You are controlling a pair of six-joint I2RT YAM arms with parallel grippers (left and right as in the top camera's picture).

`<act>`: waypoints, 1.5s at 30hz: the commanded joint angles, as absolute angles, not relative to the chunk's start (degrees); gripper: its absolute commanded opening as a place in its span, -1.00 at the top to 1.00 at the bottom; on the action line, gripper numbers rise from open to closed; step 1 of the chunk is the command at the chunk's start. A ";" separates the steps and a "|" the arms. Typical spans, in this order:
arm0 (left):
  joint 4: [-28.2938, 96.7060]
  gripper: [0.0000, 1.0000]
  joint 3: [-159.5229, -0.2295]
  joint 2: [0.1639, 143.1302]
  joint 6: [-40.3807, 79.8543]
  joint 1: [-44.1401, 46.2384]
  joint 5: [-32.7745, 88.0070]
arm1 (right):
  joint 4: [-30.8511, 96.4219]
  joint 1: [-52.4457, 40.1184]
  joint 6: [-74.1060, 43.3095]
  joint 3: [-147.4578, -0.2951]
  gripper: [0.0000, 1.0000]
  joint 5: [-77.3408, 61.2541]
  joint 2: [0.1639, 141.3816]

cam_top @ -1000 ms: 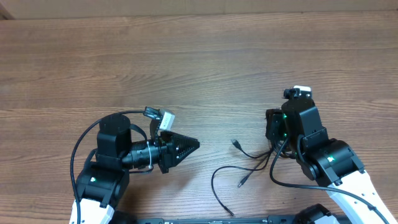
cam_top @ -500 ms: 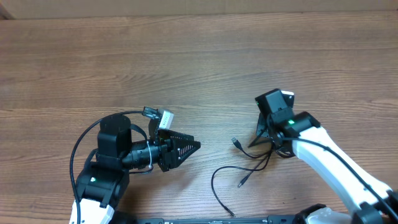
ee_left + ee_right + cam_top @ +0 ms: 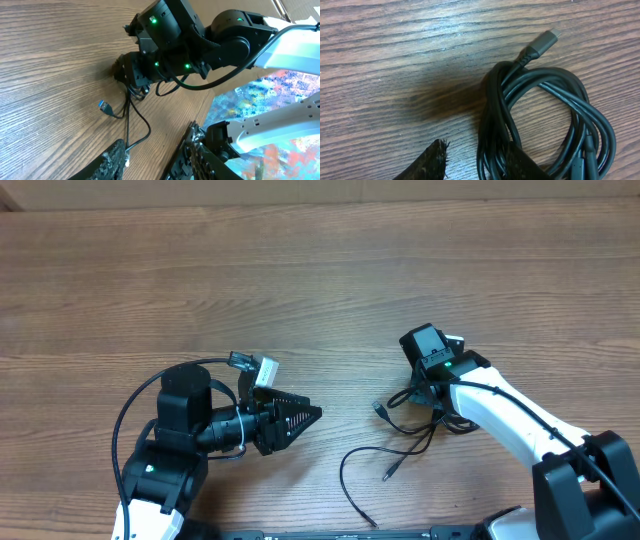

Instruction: Untangle cables

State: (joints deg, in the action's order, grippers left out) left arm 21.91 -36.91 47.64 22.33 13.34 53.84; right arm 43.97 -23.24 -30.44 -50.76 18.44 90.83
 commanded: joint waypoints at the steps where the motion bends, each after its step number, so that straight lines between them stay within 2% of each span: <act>1: 22.09 0.14 -38.02 47.20 22.31 12.97 53.32 | 43.27 -22.94 -31.05 -50.33 0.25 19.44 90.96; 9: 22.50 0.15 -38.02 47.22 22.28 12.97 53.32 | 36.45 -22.94 -29.56 -44.27 0.17 18.79 91.09; 11: 22.48 0.14 -38.02 47.20 22.28 12.97 53.32 | 34.35 -22.74 -29.58 -42.83 0.10 17.45 91.11; 17: 22.46 0.14 -38.02 47.22 22.31 12.97 53.28 | 33.85 -22.02 -29.58 -42.70 0.19 9.67 91.37; 21: 22.48 0.14 -38.02 47.20 22.33 12.97 52.27 | 32.12 -22.06 -29.36 -42.70 0.24 -2.11 92.20; 24: 22.50 0.14 -38.02 47.20 22.31 12.97 52.27 | 27.99 -22.15 -21.85 -42.70 0.24 -16.16 92.73; 27: 22.50 0.17 -38.02 47.20 22.31 12.97 52.27 | 23.35 -22.15 -16.53 -42.72 0.18 -30.09 92.73; 31: 22.50 0.19 -38.02 47.20 22.31 12.97 52.05 | 17.26 -22.15 -15.59 -42.72 0.07 -45.41 92.73; 35: 22.48 0.17 -38.02 47.20 22.31 12.97 51.59 | 12.67 -22.15 -10.22 -42.83 0.04 -60.84 92.71; 42: 22.72 0.17 -38.02 47.20 22.33 12.97 50.57 | 14.46 -20.58 -9.93 -45.12 0.03 -60.03 91.77; 44: 22.74 0.17 -38.02 47.24 22.31 12.97 50.54 | 17.85 -19.20 -9.91 -46.57 -0.07 -55.66 90.37; 45: 22.76 0.17 -38.02 47.24 22.33 12.97 50.54 | 19.97 -18.44 -9.91 -47.29 -0.22 -52.12 89.32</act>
